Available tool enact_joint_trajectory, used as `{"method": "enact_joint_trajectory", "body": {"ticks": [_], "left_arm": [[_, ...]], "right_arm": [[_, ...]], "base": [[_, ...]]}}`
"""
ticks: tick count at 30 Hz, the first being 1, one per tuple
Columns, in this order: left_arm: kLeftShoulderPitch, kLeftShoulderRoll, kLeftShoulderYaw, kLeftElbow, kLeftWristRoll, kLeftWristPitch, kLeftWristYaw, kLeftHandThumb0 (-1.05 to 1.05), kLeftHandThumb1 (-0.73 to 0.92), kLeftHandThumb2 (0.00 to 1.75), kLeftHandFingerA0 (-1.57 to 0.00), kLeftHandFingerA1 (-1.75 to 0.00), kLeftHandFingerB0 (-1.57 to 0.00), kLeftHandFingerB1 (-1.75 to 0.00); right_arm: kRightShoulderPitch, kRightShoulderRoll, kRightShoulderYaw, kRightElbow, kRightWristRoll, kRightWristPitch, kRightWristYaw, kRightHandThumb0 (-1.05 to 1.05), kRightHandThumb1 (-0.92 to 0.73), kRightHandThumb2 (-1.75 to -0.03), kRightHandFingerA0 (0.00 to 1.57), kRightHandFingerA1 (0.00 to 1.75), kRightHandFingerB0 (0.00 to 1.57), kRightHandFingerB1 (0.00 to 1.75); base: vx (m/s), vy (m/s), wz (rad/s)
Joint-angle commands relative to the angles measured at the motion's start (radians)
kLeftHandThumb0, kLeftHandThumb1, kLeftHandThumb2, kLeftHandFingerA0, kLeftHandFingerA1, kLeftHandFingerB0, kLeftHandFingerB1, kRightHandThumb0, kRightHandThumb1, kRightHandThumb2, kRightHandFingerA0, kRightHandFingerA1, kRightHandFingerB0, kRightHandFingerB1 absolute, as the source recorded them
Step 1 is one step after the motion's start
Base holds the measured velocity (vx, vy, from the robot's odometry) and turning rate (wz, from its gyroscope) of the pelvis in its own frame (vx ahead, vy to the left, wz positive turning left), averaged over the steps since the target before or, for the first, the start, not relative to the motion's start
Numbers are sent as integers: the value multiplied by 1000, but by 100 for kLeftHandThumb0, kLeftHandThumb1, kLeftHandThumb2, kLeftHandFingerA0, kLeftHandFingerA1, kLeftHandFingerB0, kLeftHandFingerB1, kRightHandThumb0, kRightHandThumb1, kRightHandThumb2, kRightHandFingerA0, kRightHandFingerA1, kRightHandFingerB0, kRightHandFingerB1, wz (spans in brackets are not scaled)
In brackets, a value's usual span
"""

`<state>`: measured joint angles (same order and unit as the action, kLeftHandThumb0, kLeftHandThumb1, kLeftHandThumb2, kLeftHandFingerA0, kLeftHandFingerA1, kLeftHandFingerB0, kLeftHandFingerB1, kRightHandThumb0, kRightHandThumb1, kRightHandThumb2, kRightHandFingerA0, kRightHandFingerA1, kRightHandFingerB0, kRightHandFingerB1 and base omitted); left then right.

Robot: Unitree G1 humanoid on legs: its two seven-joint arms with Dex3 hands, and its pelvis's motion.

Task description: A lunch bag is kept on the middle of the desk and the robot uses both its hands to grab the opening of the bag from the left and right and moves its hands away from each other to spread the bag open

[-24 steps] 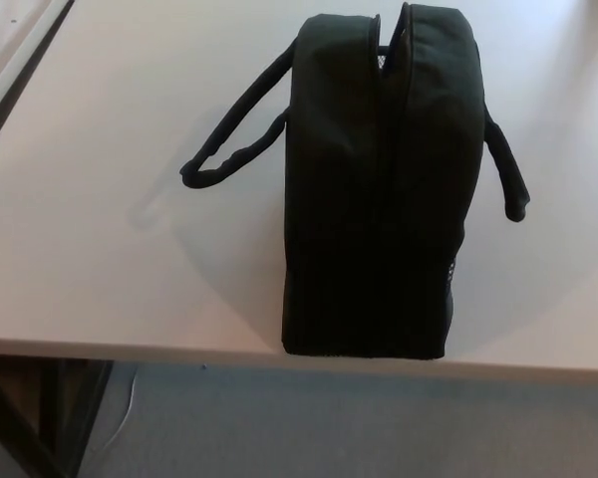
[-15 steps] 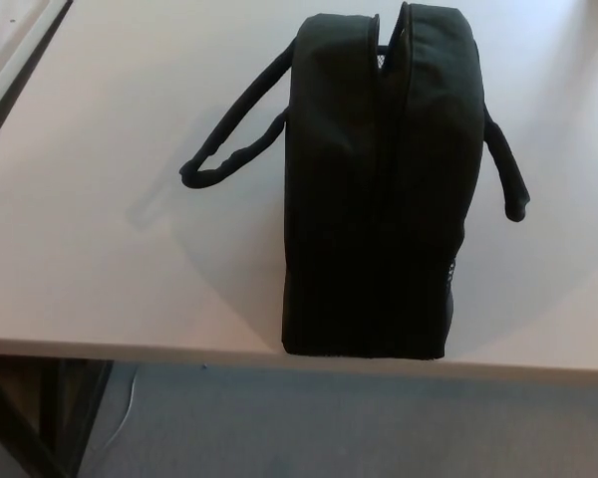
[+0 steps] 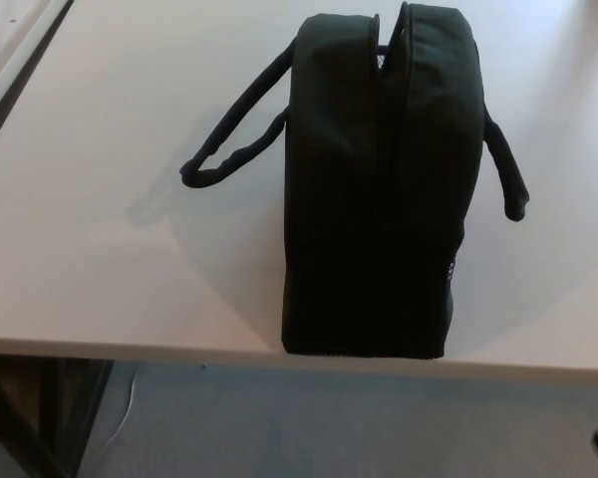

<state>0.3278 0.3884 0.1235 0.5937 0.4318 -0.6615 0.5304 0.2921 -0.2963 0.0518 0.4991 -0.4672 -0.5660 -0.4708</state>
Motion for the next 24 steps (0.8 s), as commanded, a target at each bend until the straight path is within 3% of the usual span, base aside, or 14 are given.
{"method": "enact_joint_trajectory", "body": {"ticks": [1,3,4,7,8,9,16,17,18,19,21,22,23,24], "left_arm": [[-96,160,327,-280,265,-366,489,-11,40,88,-12,-48,-8,-46],[-125,173,381,-326,275,-373,495,-15,40,88,-11,-48,-10,-47],[-156,185,426,-367,257,-371,470,-27,59,64,-24,-33,-19,-31],[-211,205,472,-405,242,-374,446,-20,61,59,-24,-31,-22,-29],[-242,215,489,-419,228,-374,425,-17,40,89,-10,-48,-11,-47],[-270,226,495,-426,214,-374,408,-21,63,59,-22,-30,-21,-28],[-468,298,448,-327,241,-365,401,-28,64,66,-25,-35,-22,-32],[-525,324,411,-270,260,-343,409,-26,60,64,-30,-35,-24,-33],[-573,348,369,-209,302,-315,439,-14,43,89,-25,-53,-12,-47],[-623,382,306,-129,382,-276,496,-11,44,90,-24,-53,-11,-47],[-642,414,259,-84,438,-249,539,-10,41,89,-26,-54,-12,-48],[-647,429,236,-66,461,-233,571,-10,41,89,-26,-54,-12,-48],[-692,461,158,-2,529,-209,615,-3,50,56,-39,-35,-30,-31],[-729,480,98,48,567,-201,636,-1,31,83,-26,-55,-18,-51]], "right_arm": [[3,-144,-285,-275,65,-299,-139,-20,-38,-65,4,36,0,0],[-18,-164,-318,-299,61,-300,-129,-17,-39,-65,8,37,0,0],[-46,-187,-344,-324,76,-292,-109,-15,-37,-64,3,34,0,0],[-94,-210,-384,-358,84,-259,-89,-16,-37,-64,10,36,0,0],[-127,-228,-398,-365,83,-252,-77,-14,-37,-63,11,39,0,0],[-160,-245,-406,-372,89,-241,-63,-15,-37,-63,11,38,0,1],[-368,-325,-397,-360,148,-168,58,-11,-36,-64,12,43,0,15],[-435,-349,-374,-315,152,-173,85,-2,-29,-79,5,49,0,49],[-516,-375,-345,-226,117,-228,72,-17,-38,-53,36,40,18,30],[-613,-406,-307,-110,40,-301,31,-16,-30,-80,35,57,11,47],[-647,-422,-287,-79,-5,-306,15,-26,-45,-53,48,37,27,30],[-664,-430,-276,-58,-20,-319,5,-26,-45,-53,48,37,27,30],[-721,-442,-241,-14,-20,-340,38,-30,-45,-54,44,36,28,31],[-763,-450,-215,16,-22,-348,61,-32,-46,-54,45,37,29,31]], "base": [[0,0,0],[0,0,0],[0,0,0],[0,0,0],[0,0,0],[0,0,0],[0,0,0],[0,0,0],[0,0,0],[0,0,0],[0,0,0],[0,0,0],[0,0,0],[0,0,0]]}}
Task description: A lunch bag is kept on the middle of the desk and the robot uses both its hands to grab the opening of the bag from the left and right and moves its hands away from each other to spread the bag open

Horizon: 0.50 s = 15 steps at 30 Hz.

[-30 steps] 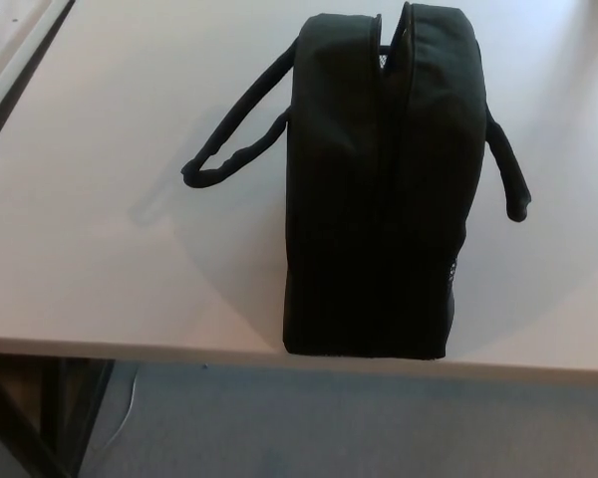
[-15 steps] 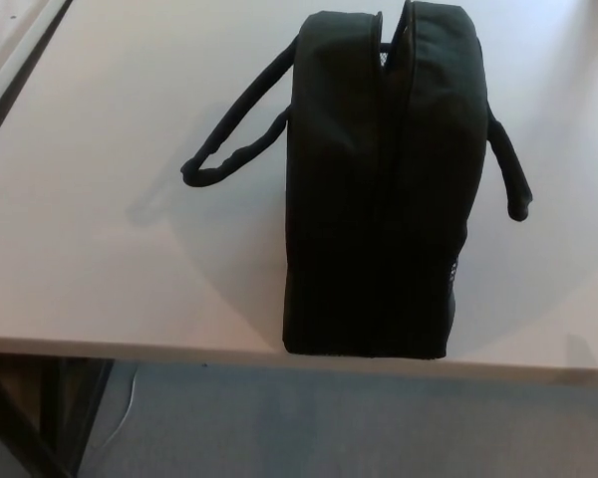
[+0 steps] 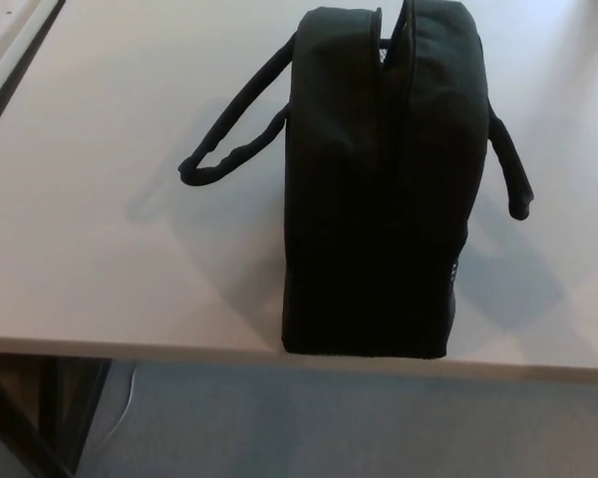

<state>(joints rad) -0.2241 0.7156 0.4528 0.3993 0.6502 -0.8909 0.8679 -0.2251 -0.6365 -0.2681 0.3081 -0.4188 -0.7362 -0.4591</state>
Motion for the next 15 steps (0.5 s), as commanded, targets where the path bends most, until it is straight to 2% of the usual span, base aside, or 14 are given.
{"method": "enact_joint_trajectory", "body": {"ticks": [1,2,3,5,6,8,9,11,13,14,15], "left_arm": [[-197,159,-260,267,360,26,296,-1,31,83,-26,-55,-18,-51],[-231,168,-307,306,374,9,305,2,31,83,-26,-54,-18,-51],[-249,169,-335,322,389,28,316,0,47,55,-44,-36,-29,-32],[-319,158,-418,378,429,73,323,0,48,54,-47,-36,-33,-32],[-361,150,-462,418,441,83,320,-2,32,84,-31,-56,-20,-51],[-407,143,-518,466,453,97,344,-2,31,83,-27,-54,-20,-51],[-436,138,-553,492,467,113,366,-3,48,54,-39,-33,-29,-32],[-508,117,-647,549,510,127,369,-12,55,57,-30,-31,-12,-30],[-544,108,-701,573,530,125,386,-15,56,58,-29,-31,-7,-31],[-579,91,-759,586,564,140,425,-21,55,59,-33,-33,-15,-33],[-604,78,-801,591,598,157,466,-21,55,59,-33,-33,-15,-33]], "right_arm": [[-266,-113,118,219,-72,-175,62,-32,-46,-54,45,37,29,31],[-309,-121,141,249,-81,-189,74,-29,-44,-53,45,38,29,31],[-334,-128,157,269,-102,-197,69,-27,-42,-52,42,37,26,30],[-421,-152,218,322,-190,-192,49,-29,-42,-53,41,36,28,30],[-476,-161,258,361,-248,-190,25,-37,-37,-59,38,41,28,36],[-527,-168,300,409,-286,-191,2,-40,-38,-61,38,41,30,37],[-582,-169,342,457,-324,-177,-10,-41,-38,-61,37,40,30,37],[-682,-176,432,539,-408,-143,-38,-44,-39,-63,35,40,29,37],[-726,-177,473,572,-429,-132,-39,-44,-39,-62,36,39,29,37],[-771,-171,509,604,-443,-127,-36,-46,-39,-63,37,40,29,37],[-801,-165,531,624,-452,-121,-30,-46,-39,-63,37,40,29,37]], "base": [[0,0,0],[0,0,0],[0,0,0],[0,0,0],[0,0,0],[0,0,0],[0,0,0],[0,0,0],[0,0,0],[0,0,0],[0,0,0]]}}
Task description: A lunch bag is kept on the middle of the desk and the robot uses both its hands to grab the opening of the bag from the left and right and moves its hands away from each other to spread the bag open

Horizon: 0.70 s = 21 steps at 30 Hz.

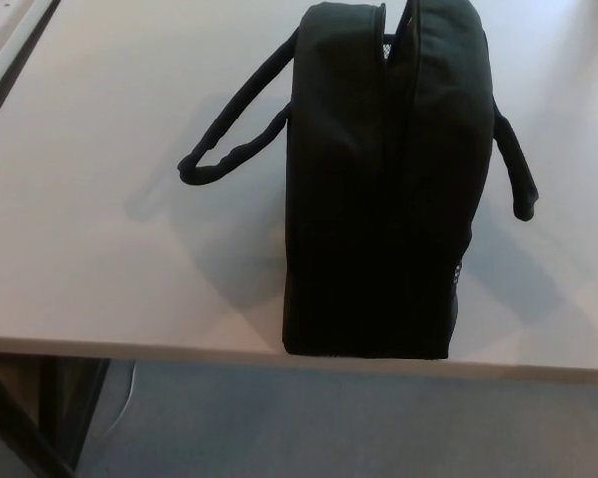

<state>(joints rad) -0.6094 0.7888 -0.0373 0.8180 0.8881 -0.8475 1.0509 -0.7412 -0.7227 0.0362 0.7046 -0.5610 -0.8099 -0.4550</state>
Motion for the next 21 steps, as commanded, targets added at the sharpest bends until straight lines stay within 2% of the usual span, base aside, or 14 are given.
{"method": "enact_joint_trajectory", "body": {"ticks": [1,2,3,4,5,6,12,13,15,16,17,19,20,21], "left_arm": [[-245,-7,-357,185,384,140,322,-19,56,59,-30,-32,-10,-31],[-262,-18,-383,194,388,137,317,-13,53,64,-26,-35,-7,-17],[-274,-26,-400,201,383,122,298,-13,53,64,-26,-35,-7,-17],[-285,-32,-442,191,398,122,307,-6,59,57,-31,-31,-9,-31],[-298,-41,-470,182,409,125,316,-8,56,56,-30,-30,-12,-32],[-308,-43,-489,182,407,126,321,-11,54,56,-28,-30,-12,-32],[-374,-61,-581,171,391,118,328,-15,48,56,-25,-33,-6,-25],[-390,-72,-600,172,403,138,342,-6,50,67,-23,-38,-4,-16],[-419,-83,-642,185,402,143,359,-3,52,68,-22,-37,-4,-15],[-428,-88,-657,187,406,147,376,-3,54,69,-22,-37,-4,-15],[-439,-91,-675,186,412,146,383,-4,56,66,-21,-34,-6,-16],[-459,-96,-705,188,416,147,387,-8,54,68,-20,-36,-4,-16],[-472,-99,-724,190,418,151,385,-9,52,55,-20,-28,0,-21],[-481,-99,-737,188,422,154,378,-9,52,55,-20,-28,0,-21]], "right_arm": [[-315,-76,257,253,-328,-44,-58,-45,-39,-63,38,41,29,38],[-339,-76,280,268,-342,-38,-66,-46,-39,-64,35,40,27,38],[-357,-75,297,277,-351,-31,-66,-46,-39,-64,35,40,27,38],[-401,-57,334,299,-369,-21,-71,-47,-40,-66,34,40,29,39],[-431,-45,352,317,-367,-25,-63,-38,-46,-55,39,33,35,32],[-450,-38,365,332,-361,-30,-65,-44,-39,-64,36,40,34,39],[-547,-17,446,392,-356,-27,-88,-43,-41,-64,38,40,39,40],[-561,-17,460,393,-363,-26,-84,-39,-50,-56,42,34,39,33],[-586,-13,494,409,-365,-31,-93,-44,-42,-66,38,41,38,41],[-590,-9,505,416,-366,-33,-104,-35,-46,-54,45,35,42,34],[-597,-6,523,417,-377,-33,-115,-45,-41,-66,39,41,37,41],[-611,-3,556,420,-398,-28,-143,-47,-40,-66,39,41,38,41],[-618,1,572,423,-401,-27,-146,-49,-40,-67,37,42,32,40],[-622,5,581,423,-401,-28,-139,-49,-40,-67,37,42,32,40]], "base": [[0,0,0],[0,0,0],[0,0,0],[0,0,0],[0,0,0],[0,0,0],[0,0,0],[0,0,0],[0,0,0],[0,0,0],[0,0,0],[0,0,0],[0,0,0],[0,0,0]]}}
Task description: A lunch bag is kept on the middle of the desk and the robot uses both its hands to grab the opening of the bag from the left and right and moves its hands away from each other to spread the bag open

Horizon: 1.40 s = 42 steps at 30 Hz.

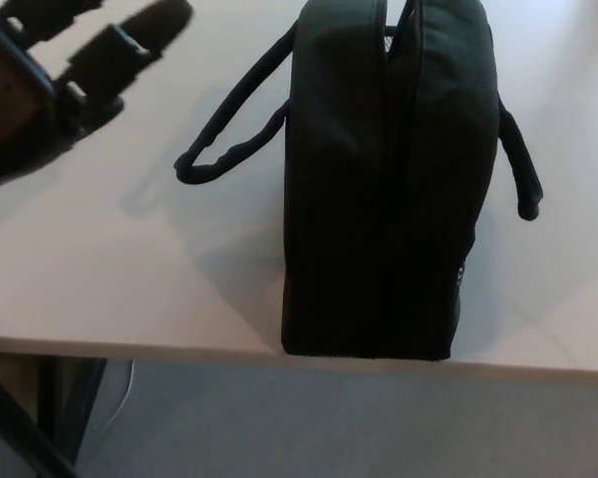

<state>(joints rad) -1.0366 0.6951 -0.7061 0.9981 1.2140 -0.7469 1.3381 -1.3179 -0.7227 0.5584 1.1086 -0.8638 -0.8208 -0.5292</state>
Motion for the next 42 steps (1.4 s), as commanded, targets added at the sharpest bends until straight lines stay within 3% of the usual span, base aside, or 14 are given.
{"method": "enact_joint_trajectory", "body": {"ticks": [1,4,6,13,14,15,17,20,21,22,24,27,28,42], "left_arm": [[-60,-3,-83,5,100,54,98,-9,51,55,-21,-29,0,-24],[-74,1,-124,-22,119,37,123,-9,53,61,-23,-33,-9,-19],[-81,0,-150,-49,140,48,124,-10,55,61,-28,-33,-5,-28],[-96,-38,-187,-88,147,59,109,-9,49,58,-29,-33,-7,-25],[-95,-43,-187,-96,145,60,103,-5,48,58,-28,-33,-7,-24],[-98,-54,-191,-101,144,58,105,-5,49,58,-32,-35,-5,-27],[-102,-77,-202,-101,151,64,116,-4,47,62,-28,-36,-6,-21],[-99,-91,-207,-108,150,62,117,-5,47,62,-27,-36,-6,-20],[-99,-107,-214,-115,147,39,125,-3,44,62,-27,-37,-5,-20],[-85,-111,-217,-141,158,71,119,-4,44,63,-25,-37,-4,-18],[-79,-114,-220,-156,161,84,111,-5,45,61,-25,-36,-6,-19],[-70,-116,-220,-173,150,76,90,-5,46,63,-25,-36,-5,-18],[-69,-126,-218,-175,140,65,79,-4,49,62,-28,-36,-5,-20],[-63,-193,-239,-153,157,98,117,-2,49,63,-26,-38,-6,-27]], "right_arm": [[-49,11,76,18,-110,-11,-84,-49,-39,-66,39,43,32,40],[-60,36,114,23,-139,8,-131,-48,-39,-66,41,42,34,40],[-71,52,132,21,-151,23,-133,-50,-41,-67,40,43,30,40],[-96,104,160,5,-150,2,-91,-46,-42,-67,38,42,33,41],[-90,113,158,1,-144,-6,-92,-37,-50,-55,45,35,39,33],[-82,122,160,-7,-146,-6,-102,-44,-41,-65,46,44,37,41],[-66,136,172,-16,-165,5,-137,-35,-45,-54,51,36,41,34],[-59,143,187,-14,-182,14,-154,-34,-44,-54,51,37,43,34],[-63,147,191,-2,-174,-7,-126,-39,-41,-63,44,42,38,40],[-65,153,199,3,-186,5,-153,-33,-44,-54,51,37,43,35],[-67,159,199,7,-186,12,-160,-41,-39,-63,47,43,39,41],[-69,166,195,10,-181,16,-163,-33,-45,-54,50,37,42,34],[-73,169,194,5,-180,18,-150,-42,-40,-64,45,43,37,40],[-28,190,213,5,-198,15,-163,-43,-40,-64,42,42,32,39]], "base": [[0,0,0],[0,0,0],[0,0,0],[0,0,0],[0,0,0],[0,0,0],[0,0,0],[0,0,0],[0,0,0],[0,0,0],[0,0,0],[0,0,0],[0,0,0],[0,0,0]]}}
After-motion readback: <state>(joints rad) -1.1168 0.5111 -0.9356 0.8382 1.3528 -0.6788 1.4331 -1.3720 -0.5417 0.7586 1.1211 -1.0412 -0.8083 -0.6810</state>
